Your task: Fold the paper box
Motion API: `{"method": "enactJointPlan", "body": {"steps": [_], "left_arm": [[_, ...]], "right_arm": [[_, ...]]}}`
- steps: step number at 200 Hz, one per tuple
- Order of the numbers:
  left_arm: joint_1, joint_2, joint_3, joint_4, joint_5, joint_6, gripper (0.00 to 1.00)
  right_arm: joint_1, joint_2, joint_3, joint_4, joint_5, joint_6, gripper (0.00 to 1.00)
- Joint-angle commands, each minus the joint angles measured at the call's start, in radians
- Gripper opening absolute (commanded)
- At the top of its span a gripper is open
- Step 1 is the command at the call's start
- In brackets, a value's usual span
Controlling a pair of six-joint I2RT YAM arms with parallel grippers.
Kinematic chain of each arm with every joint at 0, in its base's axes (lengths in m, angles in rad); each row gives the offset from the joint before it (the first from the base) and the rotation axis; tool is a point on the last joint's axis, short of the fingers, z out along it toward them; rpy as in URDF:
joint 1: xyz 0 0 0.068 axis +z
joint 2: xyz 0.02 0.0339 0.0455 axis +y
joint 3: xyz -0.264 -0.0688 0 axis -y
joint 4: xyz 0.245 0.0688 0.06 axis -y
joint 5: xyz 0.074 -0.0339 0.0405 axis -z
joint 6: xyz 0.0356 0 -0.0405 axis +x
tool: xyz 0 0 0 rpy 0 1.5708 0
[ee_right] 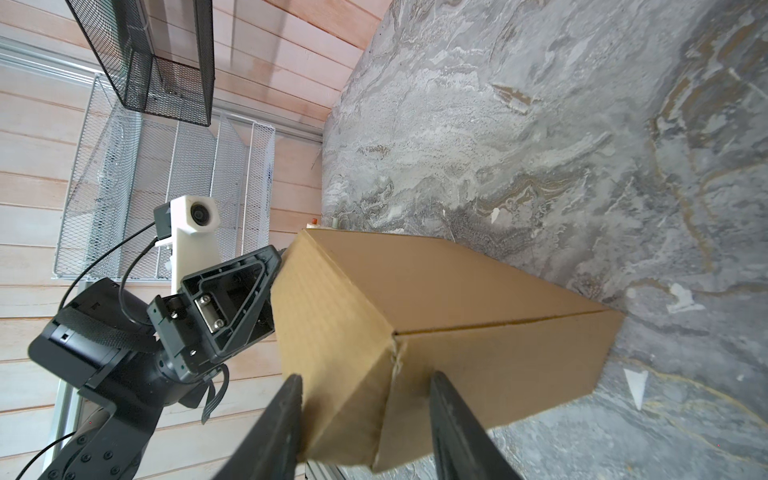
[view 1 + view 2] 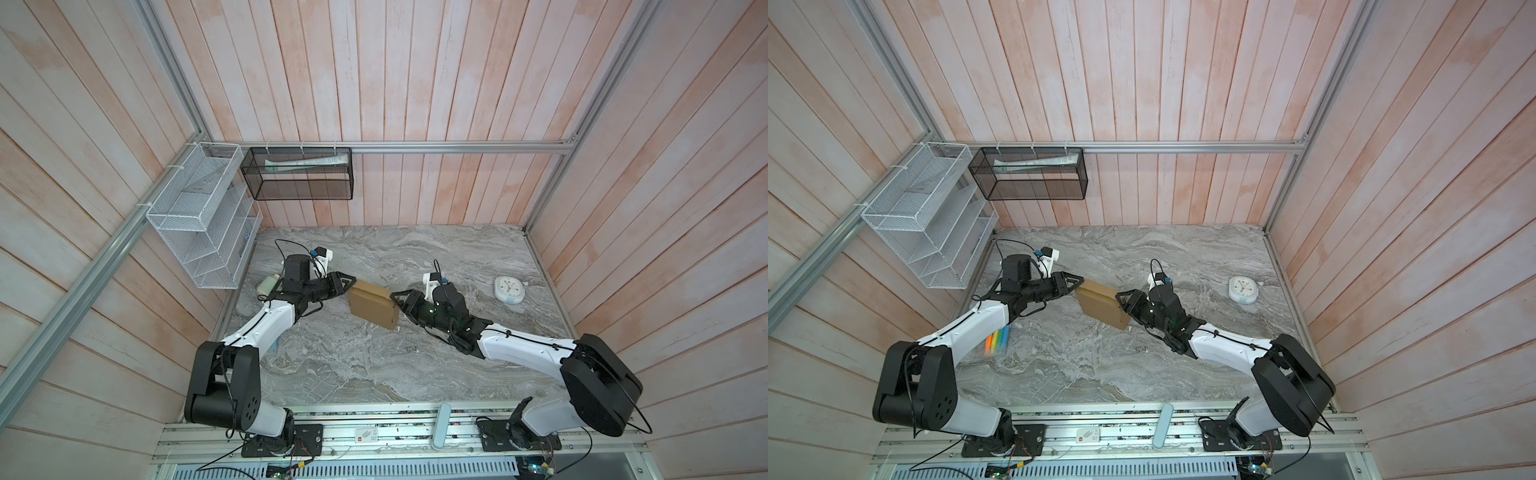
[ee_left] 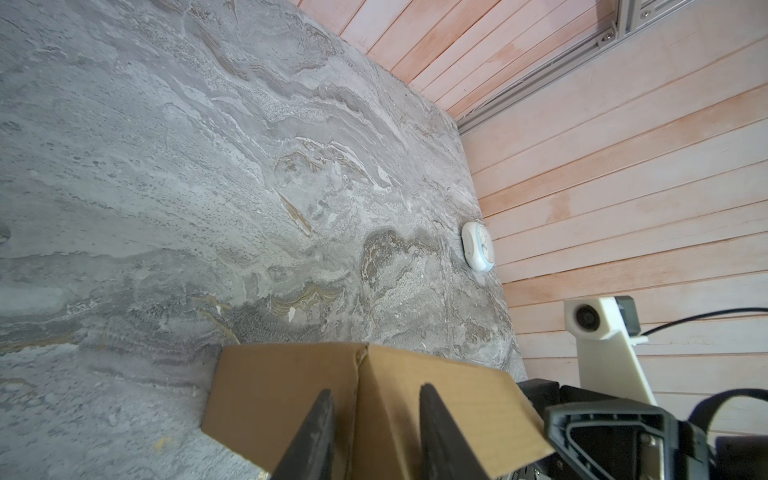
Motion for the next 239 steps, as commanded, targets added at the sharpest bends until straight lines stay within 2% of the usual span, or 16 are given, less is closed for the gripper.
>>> {"method": "enactJointPlan", "body": {"steps": [1, 83, 202, 239], "left_arm": [[-0.008, 0.017, -0.024, -0.049, -0.023, 0.017, 0.35], [-0.007, 0.015, -0.029, -0.054, -0.032, 0.019, 0.35], [-0.007, 0.002, -0.05, -0.034, -0.032, 0.006, 0.29], [-0.007, -0.003, -0.047, -0.036, -0.032, 0.001, 0.29]], "right_arm": [[0.006, 0.017, -0.017, 0.017, -0.02, 0.001, 0.49], [0.006, 0.029, -0.032, 0.031, -0.025, 0.0, 0.45], [0.006, 0.023, -0.037, 0.031, -0.038, -0.006, 0.35], [0.005, 0.025, -0.029, 0.026, -0.036, -0.017, 0.35]]}}
